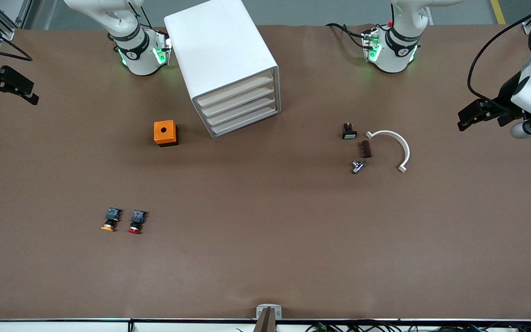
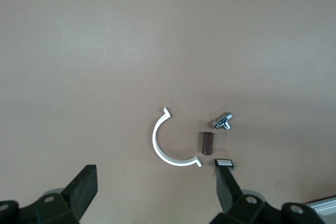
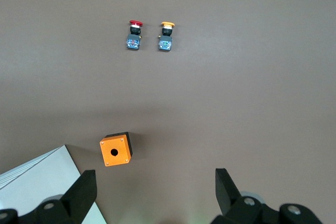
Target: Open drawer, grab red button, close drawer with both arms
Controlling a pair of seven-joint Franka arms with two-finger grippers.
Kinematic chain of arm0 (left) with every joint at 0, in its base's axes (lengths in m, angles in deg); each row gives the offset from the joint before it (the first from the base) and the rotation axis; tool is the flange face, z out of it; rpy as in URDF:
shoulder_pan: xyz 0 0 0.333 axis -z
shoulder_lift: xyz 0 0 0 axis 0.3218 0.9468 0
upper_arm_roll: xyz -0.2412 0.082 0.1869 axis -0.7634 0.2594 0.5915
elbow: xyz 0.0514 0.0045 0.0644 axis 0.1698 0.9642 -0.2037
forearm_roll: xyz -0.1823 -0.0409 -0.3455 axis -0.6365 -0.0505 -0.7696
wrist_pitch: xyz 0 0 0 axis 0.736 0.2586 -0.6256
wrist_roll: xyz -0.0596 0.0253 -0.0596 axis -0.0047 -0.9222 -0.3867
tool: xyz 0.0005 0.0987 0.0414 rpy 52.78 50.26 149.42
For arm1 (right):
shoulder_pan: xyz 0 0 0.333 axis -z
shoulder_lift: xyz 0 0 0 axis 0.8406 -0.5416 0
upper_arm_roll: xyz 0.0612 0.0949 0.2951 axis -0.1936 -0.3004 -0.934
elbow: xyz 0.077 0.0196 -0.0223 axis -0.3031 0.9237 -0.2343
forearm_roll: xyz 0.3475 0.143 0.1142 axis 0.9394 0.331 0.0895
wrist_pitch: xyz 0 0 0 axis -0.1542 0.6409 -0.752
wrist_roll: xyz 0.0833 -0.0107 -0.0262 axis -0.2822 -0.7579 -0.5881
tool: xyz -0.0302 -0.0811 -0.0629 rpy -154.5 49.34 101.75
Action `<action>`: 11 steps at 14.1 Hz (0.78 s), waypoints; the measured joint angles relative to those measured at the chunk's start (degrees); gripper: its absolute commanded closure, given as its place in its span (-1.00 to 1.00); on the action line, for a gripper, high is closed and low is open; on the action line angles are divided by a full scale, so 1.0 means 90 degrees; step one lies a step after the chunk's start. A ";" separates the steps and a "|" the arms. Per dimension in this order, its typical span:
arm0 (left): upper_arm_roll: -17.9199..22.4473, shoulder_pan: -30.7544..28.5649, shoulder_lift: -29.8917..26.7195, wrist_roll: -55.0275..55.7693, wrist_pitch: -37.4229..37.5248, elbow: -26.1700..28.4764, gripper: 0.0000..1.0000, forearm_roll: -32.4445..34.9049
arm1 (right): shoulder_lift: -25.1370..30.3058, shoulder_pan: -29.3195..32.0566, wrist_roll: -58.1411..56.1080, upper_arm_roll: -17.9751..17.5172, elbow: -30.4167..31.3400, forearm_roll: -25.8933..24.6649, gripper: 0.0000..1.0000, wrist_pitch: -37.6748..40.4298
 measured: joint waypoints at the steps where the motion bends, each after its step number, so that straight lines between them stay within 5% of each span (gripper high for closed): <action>1: -0.0001 0.0002 0.0000 0.0000 0.0000 -0.0039 -1.00 0.0000 | 0.0000 0.0000 -0.0003 -0.0001 0.0001 0.0000 -1.00 0.0000; 11: -0.0002 0.0017 0.0003 0.0000 0.0000 -0.0163 -1.00 0.0000 | 0.0006 0.0001 -0.0274 0.0012 0.0001 -0.0002 -1.00 0.0077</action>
